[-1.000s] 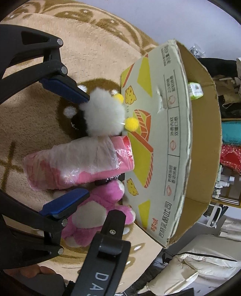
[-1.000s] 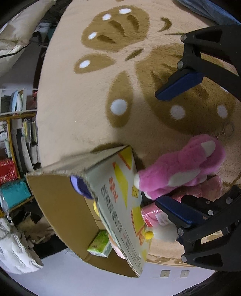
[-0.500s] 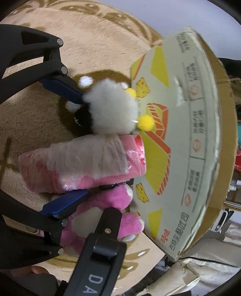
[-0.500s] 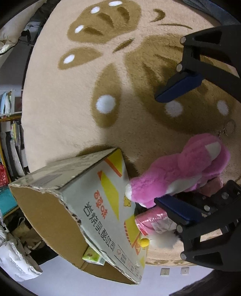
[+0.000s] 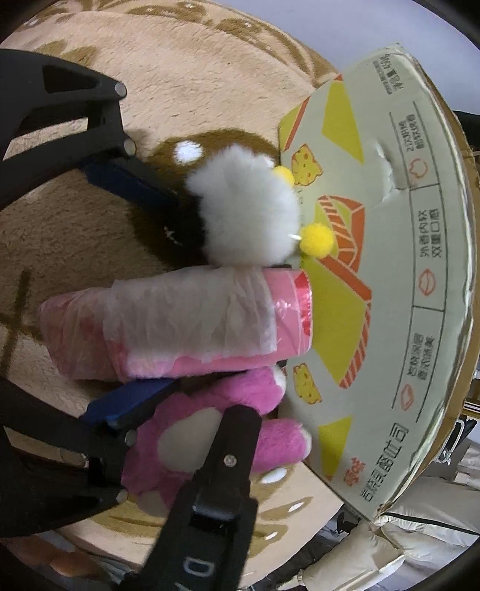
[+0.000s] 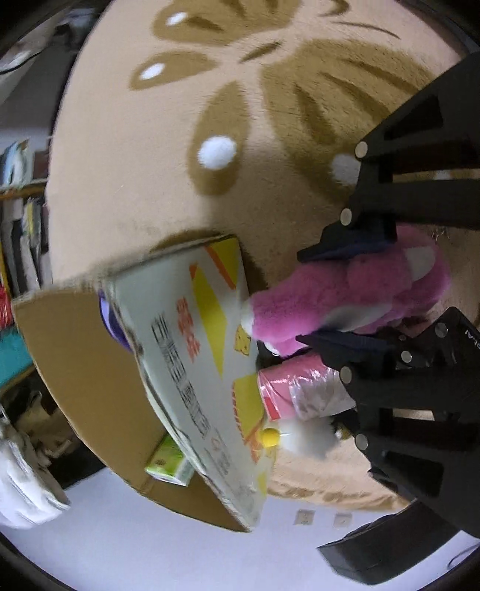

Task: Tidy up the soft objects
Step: 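Grasp the pink wrapped roll with the left tool while the right tool grasps the pink plush bear, then lift the pink roll and pink bear up toward the box with both tools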

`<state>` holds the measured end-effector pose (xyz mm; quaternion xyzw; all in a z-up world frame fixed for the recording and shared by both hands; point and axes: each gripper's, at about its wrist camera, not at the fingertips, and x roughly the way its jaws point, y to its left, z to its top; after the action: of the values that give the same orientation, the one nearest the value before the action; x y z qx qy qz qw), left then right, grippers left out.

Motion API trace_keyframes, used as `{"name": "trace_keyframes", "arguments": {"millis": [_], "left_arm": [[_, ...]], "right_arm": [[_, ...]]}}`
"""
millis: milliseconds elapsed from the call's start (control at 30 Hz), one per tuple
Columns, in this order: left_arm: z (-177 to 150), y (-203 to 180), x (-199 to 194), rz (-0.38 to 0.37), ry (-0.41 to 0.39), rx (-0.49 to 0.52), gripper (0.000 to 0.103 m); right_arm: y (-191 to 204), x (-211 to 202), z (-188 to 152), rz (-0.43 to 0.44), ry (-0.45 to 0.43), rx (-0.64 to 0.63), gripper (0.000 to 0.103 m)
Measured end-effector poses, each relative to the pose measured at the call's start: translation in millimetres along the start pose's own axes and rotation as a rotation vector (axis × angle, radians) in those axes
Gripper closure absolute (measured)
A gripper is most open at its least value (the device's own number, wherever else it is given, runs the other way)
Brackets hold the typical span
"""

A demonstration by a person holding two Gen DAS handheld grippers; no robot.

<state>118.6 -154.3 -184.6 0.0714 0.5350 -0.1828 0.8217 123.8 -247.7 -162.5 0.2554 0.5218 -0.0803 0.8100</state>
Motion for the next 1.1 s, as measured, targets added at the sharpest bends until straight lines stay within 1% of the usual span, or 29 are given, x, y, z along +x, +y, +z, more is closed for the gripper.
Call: {"name": "trace_keyframes", "arguments": {"millis": [33,100,133,200,233,267,467,533,667,700,900,1000,1100], "left_arm": [[-1,-1,-1,-0.001,-0.006,0.001,0.021],[-3,-1,-1,-0.010,-0.010,0.003,0.031],[-5,-2,-2,-0.017,-0.011,0.004,0.033],[-13,4,-3,-0.028,-0.020,0.011,0.050],[-15,3,-4,-0.034,-0.021,0.013,0.053],[-16,3,-6,-0.041,-0.021,0.013,0.059],[-28,-4,-23,-0.030,-0.056,0.048,0.063],[-30,-7,-27,-0.025,-0.065,0.057,0.064],[-30,-13,-27,-0.007,-0.054,0.072,0.064],[-28,-12,-27,-0.005,-0.053,0.074,0.064],[-27,-8,-32,-0.005,-0.071,0.055,0.064],[-28,-3,-34,0.029,-0.065,0.058,0.065],[-29,1,-37,0.036,-0.064,0.043,0.065]], "right_arm": [[5,1,-2,-0.008,-0.004,-0.012,0.067],[11,1,-3,-0.020,-0.010,-0.029,0.067],[13,1,-3,-0.023,-0.012,-0.034,0.067],[17,1,-5,-0.031,-0.016,-0.043,0.067],[19,1,-5,-0.035,-0.018,-0.048,0.067],[19,0,-5,-0.038,-0.020,-0.054,0.067],[24,2,-12,-0.064,-0.038,-0.083,0.067],[15,-5,-11,-0.066,-0.039,-0.082,0.067],[12,-6,-12,-0.069,-0.040,-0.059,0.067],[6,-11,-11,-0.068,-0.041,-0.053,0.067],[0,-19,-8,-0.074,-0.057,-0.050,0.067],[0,-20,-7,-0.088,-0.057,-0.066,0.067],[1,-21,-6,-0.097,-0.057,-0.079,0.067]]}}
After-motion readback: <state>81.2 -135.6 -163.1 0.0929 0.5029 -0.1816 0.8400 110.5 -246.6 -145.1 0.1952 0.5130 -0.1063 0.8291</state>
